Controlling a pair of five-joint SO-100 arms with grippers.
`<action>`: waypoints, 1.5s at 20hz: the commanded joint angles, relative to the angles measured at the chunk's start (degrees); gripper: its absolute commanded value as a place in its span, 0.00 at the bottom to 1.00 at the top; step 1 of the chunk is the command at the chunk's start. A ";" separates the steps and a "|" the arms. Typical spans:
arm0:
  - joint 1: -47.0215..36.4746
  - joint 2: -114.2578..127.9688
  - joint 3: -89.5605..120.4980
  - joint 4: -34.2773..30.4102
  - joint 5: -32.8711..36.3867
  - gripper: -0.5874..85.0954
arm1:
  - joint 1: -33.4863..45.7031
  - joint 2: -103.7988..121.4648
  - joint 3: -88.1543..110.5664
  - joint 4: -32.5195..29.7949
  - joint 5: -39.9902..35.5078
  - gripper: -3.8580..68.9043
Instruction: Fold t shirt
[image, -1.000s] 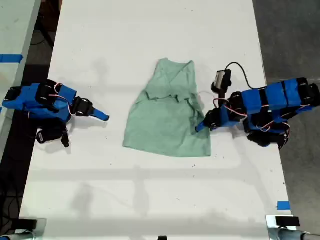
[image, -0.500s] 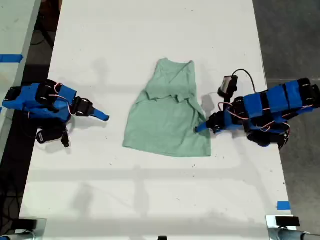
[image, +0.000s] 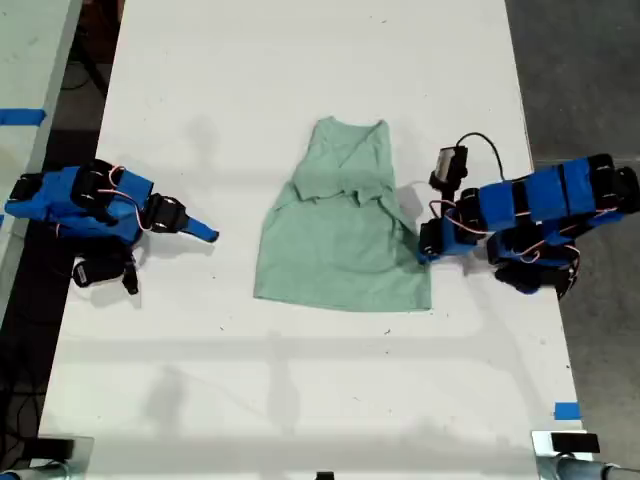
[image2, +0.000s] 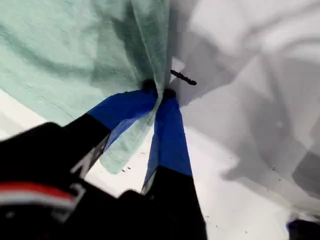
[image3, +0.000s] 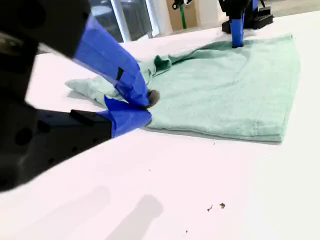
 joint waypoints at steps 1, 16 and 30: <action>0.53 0.35 -0.44 0.18 -0.88 0.02 | 0.88 0.44 -10.11 4.31 -3.60 0.08; 0.53 0.35 -0.44 0.18 -0.88 0.02 | -3.08 -23.55 -33.05 -22.68 -13.97 0.08; 0.53 0.35 -0.44 0.18 -0.88 0.02 | 0.53 -15.12 -39.37 -2.11 -16.52 0.22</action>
